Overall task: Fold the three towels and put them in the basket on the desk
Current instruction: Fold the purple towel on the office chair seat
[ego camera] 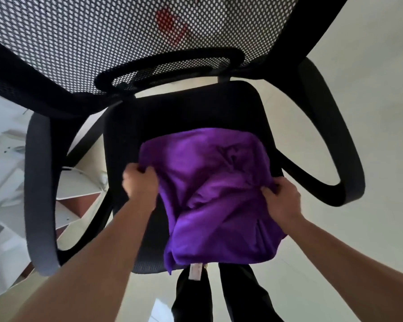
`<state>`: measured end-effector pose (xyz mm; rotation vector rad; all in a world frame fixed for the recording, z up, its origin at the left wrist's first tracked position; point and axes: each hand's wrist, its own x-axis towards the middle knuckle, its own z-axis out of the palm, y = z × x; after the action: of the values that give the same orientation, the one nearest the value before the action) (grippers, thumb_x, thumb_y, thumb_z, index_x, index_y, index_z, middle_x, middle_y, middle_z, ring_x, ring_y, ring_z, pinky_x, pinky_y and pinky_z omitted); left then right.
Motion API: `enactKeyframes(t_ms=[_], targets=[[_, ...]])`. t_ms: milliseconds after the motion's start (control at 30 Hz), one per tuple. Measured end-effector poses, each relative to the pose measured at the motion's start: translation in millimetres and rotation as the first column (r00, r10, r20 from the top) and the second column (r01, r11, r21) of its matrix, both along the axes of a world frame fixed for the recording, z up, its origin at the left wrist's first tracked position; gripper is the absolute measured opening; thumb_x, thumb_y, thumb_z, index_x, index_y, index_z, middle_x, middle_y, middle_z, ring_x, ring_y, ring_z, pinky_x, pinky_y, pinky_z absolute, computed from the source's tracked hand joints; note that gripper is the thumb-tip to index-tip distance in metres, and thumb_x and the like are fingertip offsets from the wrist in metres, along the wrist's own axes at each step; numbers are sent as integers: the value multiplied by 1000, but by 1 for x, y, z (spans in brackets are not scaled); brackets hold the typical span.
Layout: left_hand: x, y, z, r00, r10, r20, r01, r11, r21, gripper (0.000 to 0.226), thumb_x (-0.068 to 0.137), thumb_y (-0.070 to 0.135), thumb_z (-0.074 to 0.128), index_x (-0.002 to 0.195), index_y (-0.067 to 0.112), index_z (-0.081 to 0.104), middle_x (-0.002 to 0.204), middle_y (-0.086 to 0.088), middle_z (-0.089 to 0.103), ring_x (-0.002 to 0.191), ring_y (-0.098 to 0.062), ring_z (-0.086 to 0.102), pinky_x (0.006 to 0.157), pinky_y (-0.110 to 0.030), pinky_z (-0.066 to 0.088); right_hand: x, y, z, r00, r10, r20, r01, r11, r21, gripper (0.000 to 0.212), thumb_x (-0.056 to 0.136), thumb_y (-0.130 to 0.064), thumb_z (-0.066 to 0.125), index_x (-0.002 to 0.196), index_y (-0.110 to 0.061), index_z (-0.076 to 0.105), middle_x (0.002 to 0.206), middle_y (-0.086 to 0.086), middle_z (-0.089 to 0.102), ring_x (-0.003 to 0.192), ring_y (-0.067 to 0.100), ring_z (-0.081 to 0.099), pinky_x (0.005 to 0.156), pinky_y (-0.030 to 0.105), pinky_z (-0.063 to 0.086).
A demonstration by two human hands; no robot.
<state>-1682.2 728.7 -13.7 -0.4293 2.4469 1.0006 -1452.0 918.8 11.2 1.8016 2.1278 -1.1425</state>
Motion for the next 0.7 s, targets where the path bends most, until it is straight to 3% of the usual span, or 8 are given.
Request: enactKeyframes(t_ms=[100, 200, 300, 400, 500, 567, 633, 700], targets=[[-42, -42, -11, 995, 95, -38, -94, 995, 29, 18, 66, 26, 53, 80, 15, 59, 79, -21, 64, 80, -42, 67, 70, -58, 57, 39, 2, 2, 990, 33, 135, -32, 999, -6, 20, 88, -13, 62, 108, -12, 61, 85, 0, 60, 94, 34, 62, 74, 30, 37], [-59, -41, -4, 992, 119, -42, -114, 987, 117, 5, 75, 26, 58, 78, 22, 55, 81, -14, 63, 72, -36, 66, 71, -56, 58, 50, -2, 8, 961, 186, 205, -172, 981, -85, 27, 87, -16, 61, 113, -18, 56, 93, 3, 63, 93, 34, 62, 71, 32, 37], [-36, -36, 1, 989, 140, 49, -145, 980, 137, 43, 66, 52, 73, 96, 25, 58, 99, -9, 66, 85, -31, 65, 83, -49, 56, 28, -6, 19, 922, 316, 222, -338, 939, 67, 45, 85, -21, 62, 127, -22, 49, 116, 4, 56, 106, 30, 54, 74, 36, 41], [20, -52, 4, 988, 86, 131, -79, 996, -51, 67, 58, 51, 81, 108, 12, 59, 99, -9, 66, 88, -30, 64, 83, -45, 54, -20, -11, 26, 895, 446, 26, -437, 862, 256, 47, 85, -25, 65, 130, -20, 51, 127, 6, 54, 116, 29, 49, 88, 41, 44], [73, -70, 4, 979, 0, 206, 32, 987, -155, 43, 64, 29, 81, 94, 8, 58, 85, -11, 66, 81, -33, 62, 73, -39, 51, -70, -11, 15, 811, 584, 32, -582, 800, 144, 53, 85, -42, 66, 132, -24, 49, 127, 2, 56, 117, 25, 52, 94, 43, 43], [82, -75, 4, 969, -25, 245, 53, 992, -111, 26, 65, 22, 72, 82, 7, 60, 75, -12, 64, 71, -32, 60, 66, -40, 48, -89, -11, 7, 686, 713, 144, -713, 699, -58, 58, 84, -48, 66, 134, -27, 47, 123, -1, 61, 114, 23, 58, 96, 42, 45], [62, -77, 5, 979, 3, 206, 2, 1000, -27, 19, 59, 23, 60, 71, 8, 61, 65, -12, 60, 62, -25, 53, 60, -41, 48, -93, -13, 2, 599, 776, 197, -755, 629, -185, 42, 87, -43, 64, 124, -24, 55, 111, 0, 65, 105, 25, 63, 86, 36, 49], [24, -72, 10, 989, 73, 125, -79, 996, 46, 6, 65, 15, 60, 70, 11, 60, 65, -10, 58, 64, -21, 53, 61, -42, 49, -88, -8, -1, 702, 701, 130, -681, 713, -166, 15, 91, -34, 60, 93, -19, 61, 88, 1, 64, 91, 28, 65, 71, 31, 45]])
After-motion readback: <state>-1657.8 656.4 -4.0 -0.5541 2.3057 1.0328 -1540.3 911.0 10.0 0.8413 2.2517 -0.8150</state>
